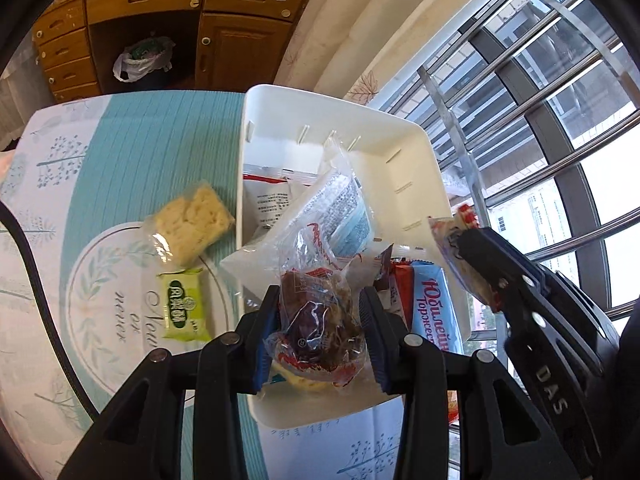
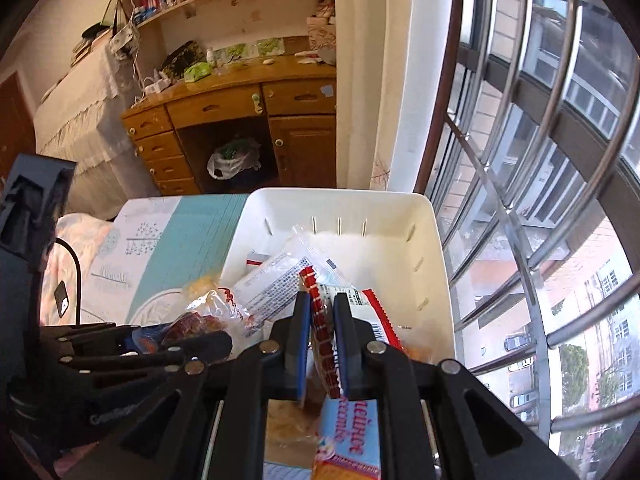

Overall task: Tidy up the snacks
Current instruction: 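Lower both held snacks into the tray and open both tools, then move both tools toward the cracker bag and yellow-green packet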

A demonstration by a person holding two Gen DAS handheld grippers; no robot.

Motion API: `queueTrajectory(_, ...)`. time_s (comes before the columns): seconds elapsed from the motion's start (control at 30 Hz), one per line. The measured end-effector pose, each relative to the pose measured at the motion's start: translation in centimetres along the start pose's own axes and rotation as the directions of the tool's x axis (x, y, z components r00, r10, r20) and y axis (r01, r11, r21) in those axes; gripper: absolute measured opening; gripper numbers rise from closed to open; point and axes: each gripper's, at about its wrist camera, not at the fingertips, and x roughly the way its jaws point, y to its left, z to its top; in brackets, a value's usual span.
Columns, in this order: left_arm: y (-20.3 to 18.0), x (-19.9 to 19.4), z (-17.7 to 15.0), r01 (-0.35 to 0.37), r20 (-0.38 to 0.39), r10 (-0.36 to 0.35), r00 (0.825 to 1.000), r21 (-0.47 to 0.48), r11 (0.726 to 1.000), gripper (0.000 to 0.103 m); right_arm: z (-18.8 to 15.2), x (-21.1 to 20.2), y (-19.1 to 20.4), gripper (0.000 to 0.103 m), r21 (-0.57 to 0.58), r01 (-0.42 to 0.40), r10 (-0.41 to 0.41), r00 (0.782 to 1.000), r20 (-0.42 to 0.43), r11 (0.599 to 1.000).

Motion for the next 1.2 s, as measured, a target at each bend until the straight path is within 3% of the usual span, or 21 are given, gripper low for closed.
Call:
queueTrajectory(0.07,-0.1,0.0,-0.1,0.013,0.01,-0.013,1.0,0.0,1.0,0.041,0.0,0.2,-0.3,0.013,-0.002,0.014,-0.014,1.0,-0.002,1.0)
queueTrajectory(0.13,-0.2,-0.1,-0.1,0.009,0.013,-0.009,1.0,-0.006,1.0,0.068,0.0,0.2,-0.5,0.014,0.01,0.028,-0.028,1.0,0.0,1.0)
queueTrajectory(0.17,-0.3,-0.3,-0.2,-0.002,0.019,0.002,1.0,-0.008,1.0,0.069,0.0,0.2,-0.7,0.014,0.023,0.027,-0.027,1.0,-0.004,0.999)
queueTrajectory(0.43,0.3,-2.1,-1.9,-0.053,0.017,0.054,0.998,-0.039,0.998,0.07,-0.5,-1.1,-0.6,0.042,0.058,0.024,-0.023,1.0,-0.02,0.998)
queueTrajectory(0.73,2.8,-4.9,-3.8,-0.14,0.017,0.141,0.99,-0.032,0.99,0.074,-1.7,-2.3,0.5,0.063,0.142,0.009,0.004,0.996,-0.089,0.99)
queueTrajectory(0.93,5.6,-7.2,-4.7,-0.138,0.06,0.139,0.988,-0.024,0.99,0.08,-3.0,-2.2,1.7,0.069,0.19,0.03,-0.001,0.988,-0.151,0.981)
queueTrajectory(1.2,10.3,-8.6,-5.3,-0.122,0.045,0.122,0.991,-0.004,0.992,0.08,-5.3,-2.3,4.7,0.071,0.264,0.073,-0.013,0.975,-0.221,0.962)
